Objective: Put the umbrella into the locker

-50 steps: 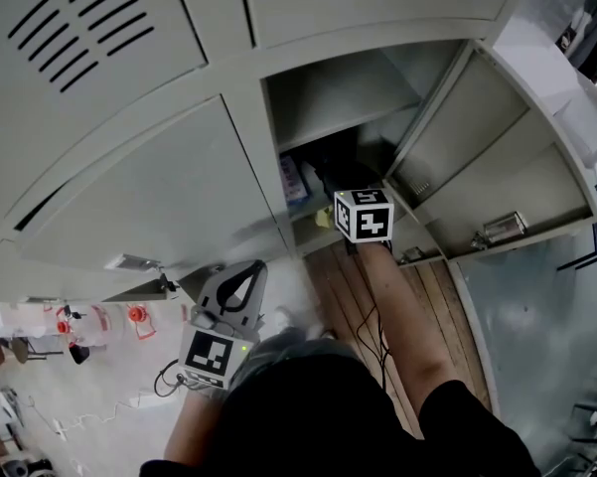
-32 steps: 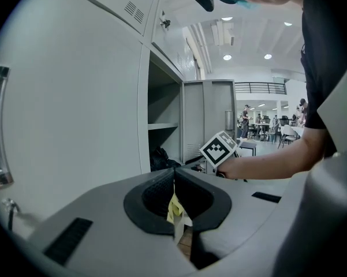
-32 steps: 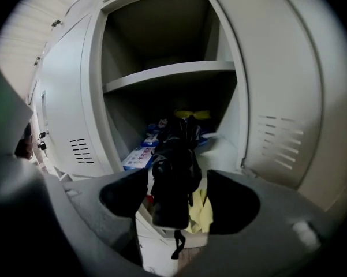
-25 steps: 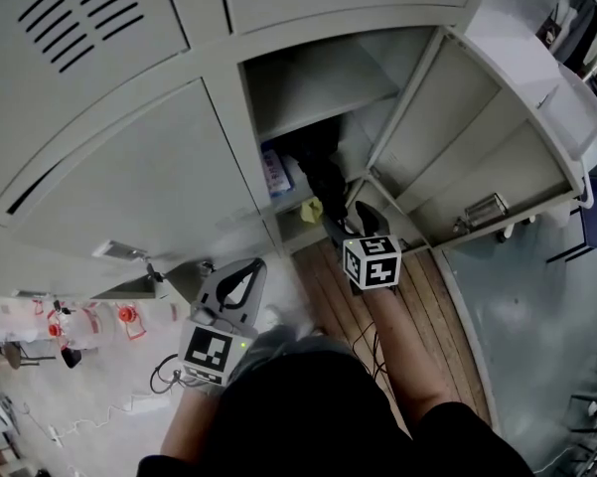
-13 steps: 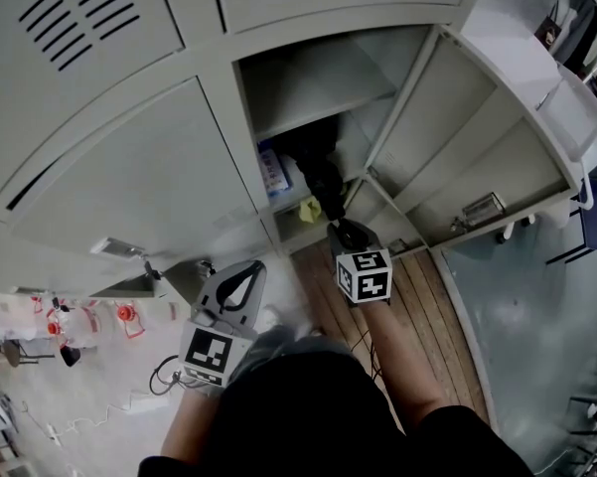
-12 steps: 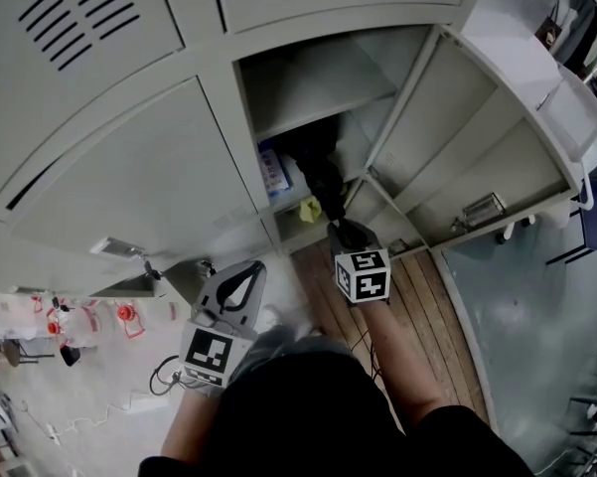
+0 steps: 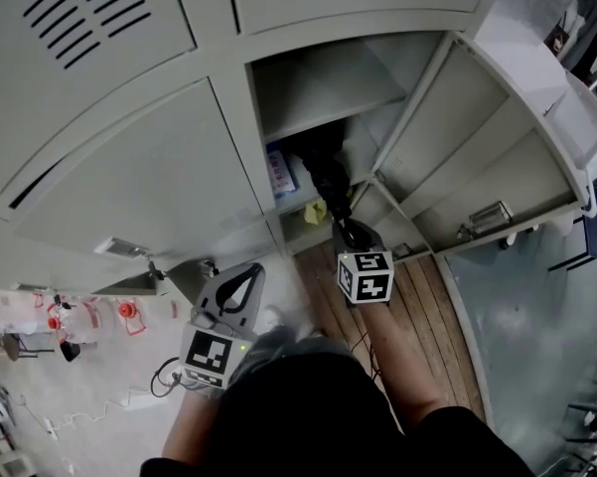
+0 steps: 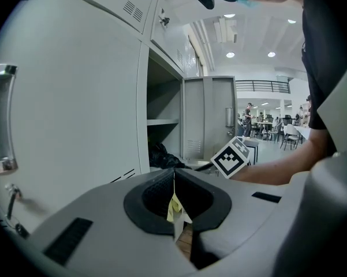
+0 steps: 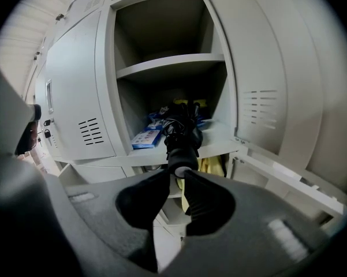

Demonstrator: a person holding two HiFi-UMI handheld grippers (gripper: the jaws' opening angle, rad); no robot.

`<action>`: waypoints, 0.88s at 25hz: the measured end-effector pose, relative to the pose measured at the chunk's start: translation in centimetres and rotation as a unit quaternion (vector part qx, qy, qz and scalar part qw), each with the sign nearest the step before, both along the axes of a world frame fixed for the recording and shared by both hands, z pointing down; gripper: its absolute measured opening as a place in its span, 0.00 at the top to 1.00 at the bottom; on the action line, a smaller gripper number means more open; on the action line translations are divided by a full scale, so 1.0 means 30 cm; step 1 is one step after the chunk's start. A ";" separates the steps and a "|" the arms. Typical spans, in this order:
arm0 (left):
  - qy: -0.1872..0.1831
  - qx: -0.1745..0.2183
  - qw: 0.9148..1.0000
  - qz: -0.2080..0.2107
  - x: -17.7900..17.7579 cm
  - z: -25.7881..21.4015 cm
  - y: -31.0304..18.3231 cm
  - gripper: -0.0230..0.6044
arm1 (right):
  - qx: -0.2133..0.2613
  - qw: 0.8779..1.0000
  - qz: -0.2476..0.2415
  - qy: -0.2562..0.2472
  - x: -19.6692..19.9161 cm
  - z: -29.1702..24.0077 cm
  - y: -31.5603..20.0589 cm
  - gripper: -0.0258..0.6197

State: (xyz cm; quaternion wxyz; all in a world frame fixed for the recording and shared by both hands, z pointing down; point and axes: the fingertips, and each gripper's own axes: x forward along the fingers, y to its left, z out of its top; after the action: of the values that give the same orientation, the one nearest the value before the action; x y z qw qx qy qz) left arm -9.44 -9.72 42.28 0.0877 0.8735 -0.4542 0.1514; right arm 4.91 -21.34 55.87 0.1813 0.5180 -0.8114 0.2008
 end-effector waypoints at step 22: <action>0.003 -0.015 1.000 0.009 0.015 0.033 -0.035 0.95 | -0.007 0.999 0.052 -0.011 0.061 -0.009 -0.148 0.85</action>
State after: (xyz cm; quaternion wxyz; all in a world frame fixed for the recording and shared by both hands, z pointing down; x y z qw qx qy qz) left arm -8.99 -10.78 43.26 0.1014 0.8765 -0.4439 0.1564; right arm 6.73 -25.78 55.61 0.1652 0.5559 -0.7841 0.2211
